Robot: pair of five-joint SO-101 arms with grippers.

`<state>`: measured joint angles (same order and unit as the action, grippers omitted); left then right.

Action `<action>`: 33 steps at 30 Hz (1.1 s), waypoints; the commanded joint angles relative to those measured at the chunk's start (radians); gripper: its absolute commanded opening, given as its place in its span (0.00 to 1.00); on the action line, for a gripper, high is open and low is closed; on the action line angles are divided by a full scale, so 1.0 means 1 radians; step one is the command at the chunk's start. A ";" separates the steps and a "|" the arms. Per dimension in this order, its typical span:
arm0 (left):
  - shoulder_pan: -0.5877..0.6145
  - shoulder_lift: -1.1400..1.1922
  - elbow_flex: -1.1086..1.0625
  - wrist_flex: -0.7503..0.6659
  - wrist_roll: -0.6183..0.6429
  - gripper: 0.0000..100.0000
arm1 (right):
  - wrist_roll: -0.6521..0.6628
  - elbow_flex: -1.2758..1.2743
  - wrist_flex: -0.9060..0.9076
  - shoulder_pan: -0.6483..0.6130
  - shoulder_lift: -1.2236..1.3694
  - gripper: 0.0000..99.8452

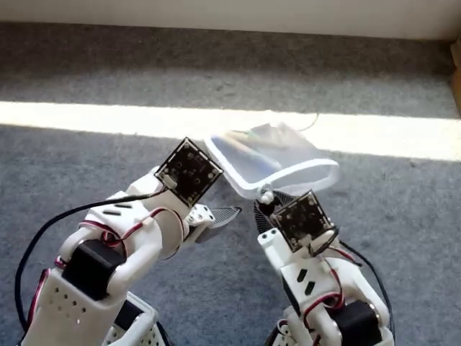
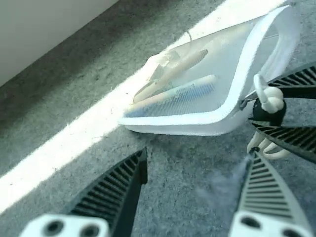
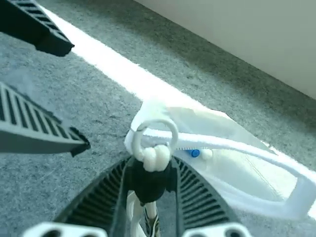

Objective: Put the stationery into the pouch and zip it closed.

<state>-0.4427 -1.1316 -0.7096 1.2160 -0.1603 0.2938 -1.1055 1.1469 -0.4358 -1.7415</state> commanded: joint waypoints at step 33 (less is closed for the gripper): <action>-0.211 -0.443 -0.343 -0.132 -0.011 0.24 | 0.025 0.285 0.249 -0.173 -0.094 0.01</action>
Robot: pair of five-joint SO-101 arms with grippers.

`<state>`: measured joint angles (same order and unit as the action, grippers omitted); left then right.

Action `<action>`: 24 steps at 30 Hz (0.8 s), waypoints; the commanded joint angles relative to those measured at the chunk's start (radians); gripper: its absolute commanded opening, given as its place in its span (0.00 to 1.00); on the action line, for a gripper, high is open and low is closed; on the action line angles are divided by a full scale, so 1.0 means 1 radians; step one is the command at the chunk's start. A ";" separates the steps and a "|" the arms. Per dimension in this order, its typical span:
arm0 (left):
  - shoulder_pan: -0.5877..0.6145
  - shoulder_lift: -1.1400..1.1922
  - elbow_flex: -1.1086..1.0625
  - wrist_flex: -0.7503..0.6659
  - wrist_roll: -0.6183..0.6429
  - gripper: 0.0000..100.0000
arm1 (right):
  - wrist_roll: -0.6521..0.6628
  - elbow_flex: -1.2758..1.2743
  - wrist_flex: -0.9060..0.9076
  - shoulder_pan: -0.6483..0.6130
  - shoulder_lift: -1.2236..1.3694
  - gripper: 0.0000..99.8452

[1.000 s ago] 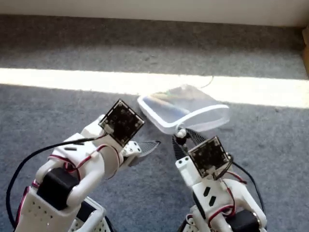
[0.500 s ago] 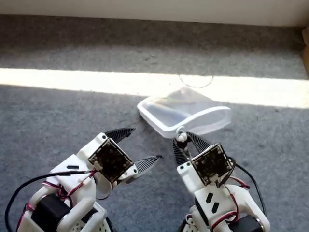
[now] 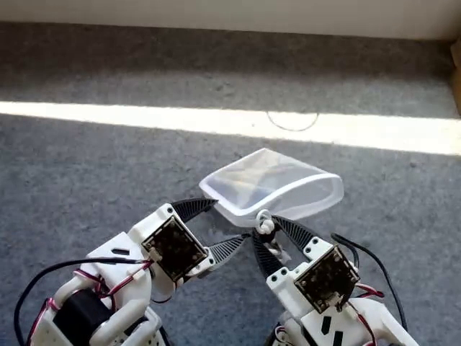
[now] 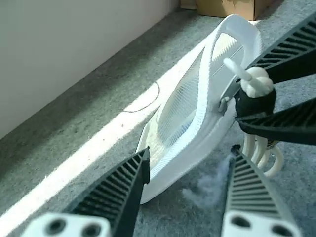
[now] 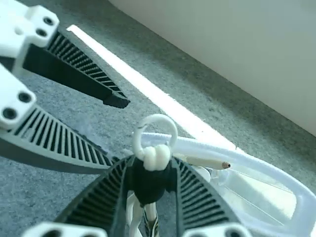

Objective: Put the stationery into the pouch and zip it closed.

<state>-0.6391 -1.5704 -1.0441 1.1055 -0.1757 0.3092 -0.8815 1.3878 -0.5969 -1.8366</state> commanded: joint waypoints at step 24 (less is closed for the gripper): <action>-0.090 -0.004 -0.105 -0.158 -0.037 0.23 | 0.009 0.064 0.039 -0.150 0.001 0.01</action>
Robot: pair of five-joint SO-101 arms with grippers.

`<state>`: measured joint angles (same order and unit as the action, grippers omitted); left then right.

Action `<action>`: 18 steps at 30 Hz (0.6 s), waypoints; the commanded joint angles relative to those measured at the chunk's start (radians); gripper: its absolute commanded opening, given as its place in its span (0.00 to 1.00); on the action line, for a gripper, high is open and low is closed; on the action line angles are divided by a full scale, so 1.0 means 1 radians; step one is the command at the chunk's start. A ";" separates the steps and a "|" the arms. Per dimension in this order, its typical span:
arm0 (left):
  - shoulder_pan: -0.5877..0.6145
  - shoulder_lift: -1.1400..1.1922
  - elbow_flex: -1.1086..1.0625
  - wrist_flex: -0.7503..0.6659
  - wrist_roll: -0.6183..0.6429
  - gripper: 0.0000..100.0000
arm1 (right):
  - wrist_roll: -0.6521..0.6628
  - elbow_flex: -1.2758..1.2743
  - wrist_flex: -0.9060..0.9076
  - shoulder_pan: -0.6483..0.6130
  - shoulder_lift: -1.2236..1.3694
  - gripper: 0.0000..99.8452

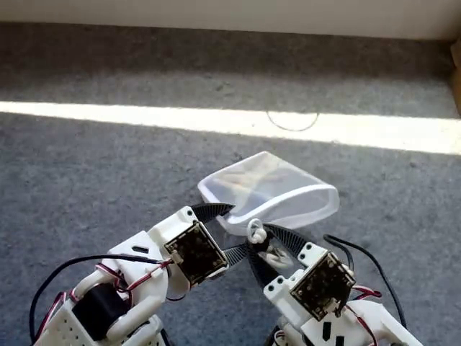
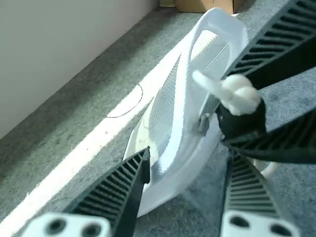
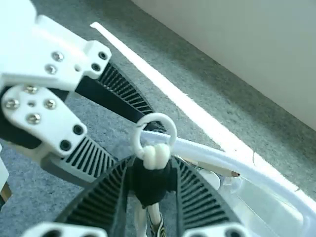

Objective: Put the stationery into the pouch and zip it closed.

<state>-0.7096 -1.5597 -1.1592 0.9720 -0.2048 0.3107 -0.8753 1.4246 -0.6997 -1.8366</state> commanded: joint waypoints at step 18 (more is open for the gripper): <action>-0.019 -0.016 0.012 -0.044 -0.014 0.13 | 0.008 0.053 -0.027 0.033 0.001 0.01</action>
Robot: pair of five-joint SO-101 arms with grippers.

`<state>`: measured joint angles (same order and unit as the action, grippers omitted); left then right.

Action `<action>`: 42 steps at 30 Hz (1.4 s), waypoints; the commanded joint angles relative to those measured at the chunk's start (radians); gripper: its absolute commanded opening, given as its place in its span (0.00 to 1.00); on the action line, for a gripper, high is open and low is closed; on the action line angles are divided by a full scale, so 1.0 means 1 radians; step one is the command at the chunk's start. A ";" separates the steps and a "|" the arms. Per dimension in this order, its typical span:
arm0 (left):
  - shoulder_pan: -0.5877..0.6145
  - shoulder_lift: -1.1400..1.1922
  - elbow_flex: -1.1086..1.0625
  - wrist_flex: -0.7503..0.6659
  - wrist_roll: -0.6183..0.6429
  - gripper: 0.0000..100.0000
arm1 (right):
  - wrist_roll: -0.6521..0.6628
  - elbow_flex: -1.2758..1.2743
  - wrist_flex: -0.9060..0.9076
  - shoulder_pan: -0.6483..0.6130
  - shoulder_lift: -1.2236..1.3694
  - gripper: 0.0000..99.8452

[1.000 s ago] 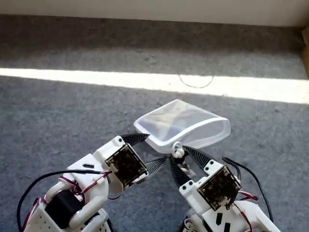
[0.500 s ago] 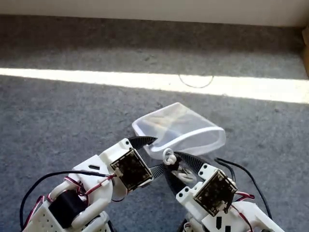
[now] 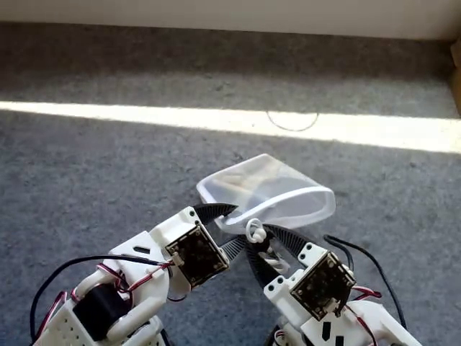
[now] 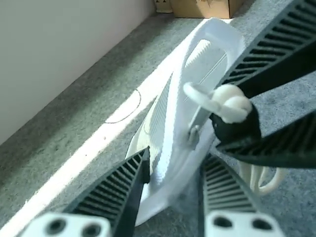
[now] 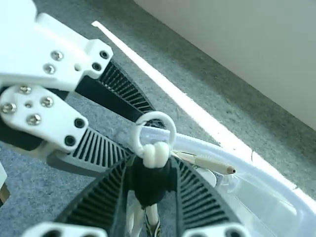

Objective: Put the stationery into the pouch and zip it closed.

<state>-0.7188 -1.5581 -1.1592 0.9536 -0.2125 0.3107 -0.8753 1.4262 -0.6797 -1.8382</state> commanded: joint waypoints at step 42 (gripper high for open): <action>-0.002 -0.018 0.010 -0.021 -0.175 0.01 | -0.069 0.008 -0.268 0.469 0.002 0.01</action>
<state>-0.7204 -1.5581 -1.1592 0.9321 -0.3798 0.2509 -0.8769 1.2313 -0.2839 -1.8382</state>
